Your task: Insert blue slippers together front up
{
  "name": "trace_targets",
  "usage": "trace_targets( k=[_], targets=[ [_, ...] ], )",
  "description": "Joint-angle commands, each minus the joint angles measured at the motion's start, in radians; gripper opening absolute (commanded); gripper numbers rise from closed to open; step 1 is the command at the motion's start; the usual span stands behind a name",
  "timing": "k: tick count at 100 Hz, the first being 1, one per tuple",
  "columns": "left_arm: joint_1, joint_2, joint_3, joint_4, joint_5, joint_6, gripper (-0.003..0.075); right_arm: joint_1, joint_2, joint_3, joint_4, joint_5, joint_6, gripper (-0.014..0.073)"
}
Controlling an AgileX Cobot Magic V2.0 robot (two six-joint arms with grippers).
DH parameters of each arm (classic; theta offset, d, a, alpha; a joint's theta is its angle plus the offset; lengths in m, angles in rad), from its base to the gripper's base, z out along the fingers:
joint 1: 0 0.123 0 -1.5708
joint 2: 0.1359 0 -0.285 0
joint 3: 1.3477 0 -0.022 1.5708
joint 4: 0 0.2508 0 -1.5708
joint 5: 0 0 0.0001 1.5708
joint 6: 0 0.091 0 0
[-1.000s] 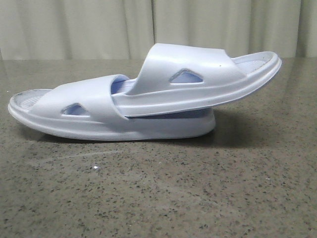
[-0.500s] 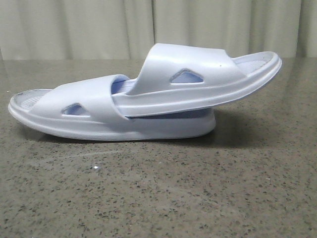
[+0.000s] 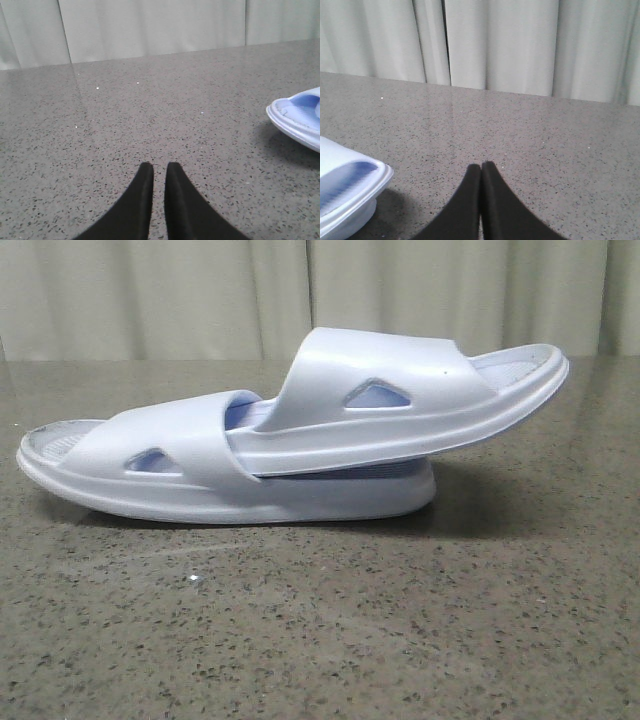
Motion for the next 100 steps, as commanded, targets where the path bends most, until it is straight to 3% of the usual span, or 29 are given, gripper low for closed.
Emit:
trace_targets(
  k=[1,18,100],
  targets=[
    [-0.007,-0.029,0.009,0.0,-0.086,-0.01,0.0016,0.002,0.001,-0.027,-0.006,-0.056,-0.014,-0.0107],
    [-0.007,-0.029,0.009,-0.103,-0.086,-0.01,0.0016,0.002,0.001,-0.027,-0.006,-0.056,-0.014,-0.0107],
    [-0.007,-0.029,0.009,-0.103,-0.086,-0.01,0.0016,0.002,0.001,-0.026,-0.006,-0.056,-0.014,-0.0107]
  ],
)
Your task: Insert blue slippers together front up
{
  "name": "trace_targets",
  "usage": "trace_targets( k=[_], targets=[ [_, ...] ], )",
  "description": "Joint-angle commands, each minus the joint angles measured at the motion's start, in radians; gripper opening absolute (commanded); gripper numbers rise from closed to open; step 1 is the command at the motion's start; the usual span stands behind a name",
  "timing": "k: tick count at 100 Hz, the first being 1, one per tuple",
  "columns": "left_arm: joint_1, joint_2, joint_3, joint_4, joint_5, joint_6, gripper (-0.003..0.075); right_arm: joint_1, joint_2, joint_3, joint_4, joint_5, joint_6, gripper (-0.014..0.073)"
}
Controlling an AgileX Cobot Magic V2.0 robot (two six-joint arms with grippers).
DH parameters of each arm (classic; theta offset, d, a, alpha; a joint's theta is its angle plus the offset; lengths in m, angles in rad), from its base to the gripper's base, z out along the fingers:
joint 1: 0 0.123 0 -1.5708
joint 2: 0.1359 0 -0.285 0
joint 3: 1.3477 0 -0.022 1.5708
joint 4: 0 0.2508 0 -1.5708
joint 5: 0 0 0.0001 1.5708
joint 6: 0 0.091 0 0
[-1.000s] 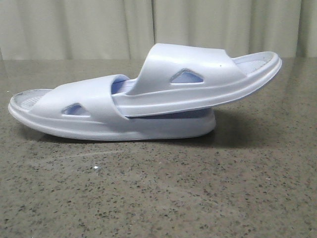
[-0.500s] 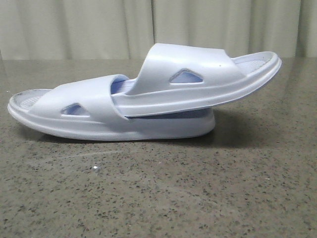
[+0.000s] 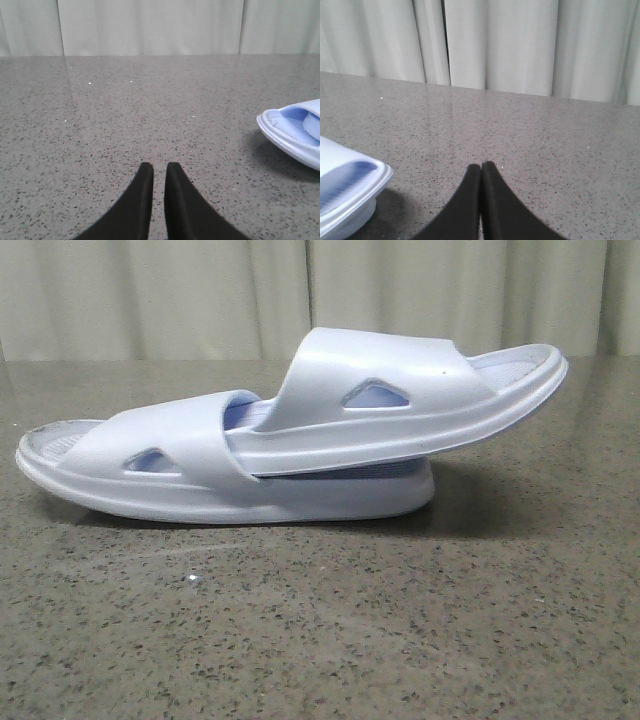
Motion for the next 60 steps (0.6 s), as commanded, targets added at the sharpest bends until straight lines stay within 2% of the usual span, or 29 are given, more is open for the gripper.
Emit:
trace_targets(
  k=[1,12,18,33,40,48,60],
  targets=[
    [-0.007,-0.029,0.009,-0.011,-0.086,-0.009,0.0016,0.002,0.001,-0.026,-0.008,-0.054,-0.014,-0.0107],
    [-0.007,-0.029,0.009,-0.011,-0.086,-0.009,0.0016,0.002,-0.001,-0.018,-0.093,-0.054,-0.001,-0.0107],
    [-0.007,-0.029,0.009,-0.011,-0.086,-0.009,0.0016,0.0,-0.008,-0.009,-0.163,-0.065,0.065,-0.0107],
    [-0.007,-0.029,0.009,-0.011,-0.086,-0.009,0.0016,-0.02,-0.05,0.024,-0.421,-0.089,0.426,-0.0107],
    [-0.007,-0.029,0.009,-0.011,-0.086,-0.009,0.0016,-0.04,-0.084,0.045,-0.532,-0.089,0.539,-0.0107],
    [-0.007,-0.029,0.009,-0.011,-0.086,-0.009,0.0016,-0.077,-0.136,0.074,-0.588,-0.089,0.621,-0.0107],
    [-0.007,-0.029,0.009,-0.011,-0.086,-0.009,0.0016,-0.136,-0.235,0.126,-0.594,-0.089,0.636,-0.0107]
  ],
)
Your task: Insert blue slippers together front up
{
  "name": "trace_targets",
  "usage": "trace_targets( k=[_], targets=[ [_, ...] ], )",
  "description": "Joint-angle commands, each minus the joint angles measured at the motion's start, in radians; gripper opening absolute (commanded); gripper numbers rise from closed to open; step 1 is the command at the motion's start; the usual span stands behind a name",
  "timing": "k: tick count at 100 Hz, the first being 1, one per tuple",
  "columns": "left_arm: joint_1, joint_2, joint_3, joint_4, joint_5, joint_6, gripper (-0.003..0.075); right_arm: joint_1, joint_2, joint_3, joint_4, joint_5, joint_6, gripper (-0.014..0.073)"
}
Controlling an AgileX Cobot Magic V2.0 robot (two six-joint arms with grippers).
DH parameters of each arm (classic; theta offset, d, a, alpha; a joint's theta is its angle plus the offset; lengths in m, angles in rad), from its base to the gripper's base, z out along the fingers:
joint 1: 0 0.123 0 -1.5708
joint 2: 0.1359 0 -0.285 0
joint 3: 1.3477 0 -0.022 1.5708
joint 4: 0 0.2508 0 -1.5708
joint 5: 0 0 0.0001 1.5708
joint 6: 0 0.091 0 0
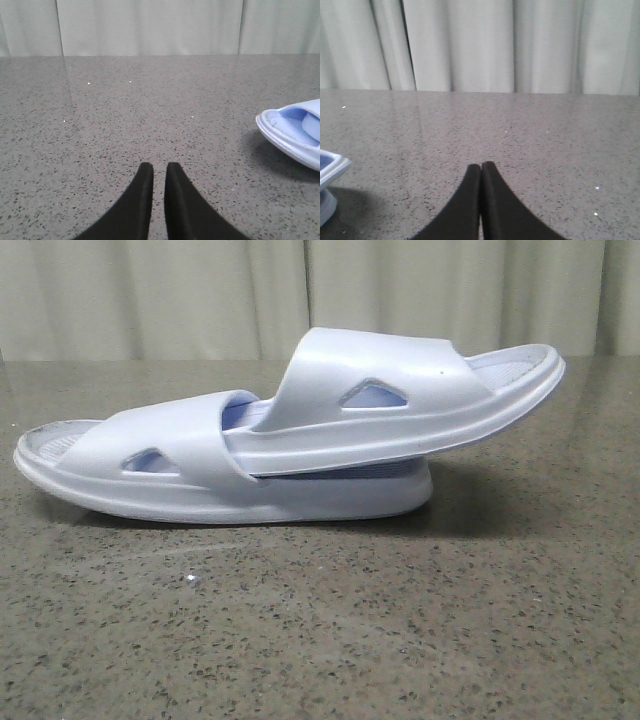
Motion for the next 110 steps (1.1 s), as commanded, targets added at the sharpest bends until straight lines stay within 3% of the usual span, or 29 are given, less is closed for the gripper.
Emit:
trace_targets(
  k=[1,27,63,110],
  targets=[
    [-0.007,-0.029,0.009,-0.009,-0.085,-0.009,0.0016,-0.041,-0.058,0.01,-0.032,-0.083,0.033,-0.0107],
    [-0.007,-0.029,0.009,-0.009,-0.085,-0.009,0.0016,-0.089,-0.255,0.114,-0.058,-0.075,0.101,-0.0107],
    [-0.007,-0.029,0.009,-0.009,-0.085,-0.009,0.0016,-0.089,-0.253,0.218,-0.079,-0.103,0.112,-0.0107],
    [-0.007,-0.029,0.009,-0.009,-0.085,-0.009,0.0016,-0.089,-0.253,0.218,-0.079,-0.075,0.114,-0.0107]
  ],
)
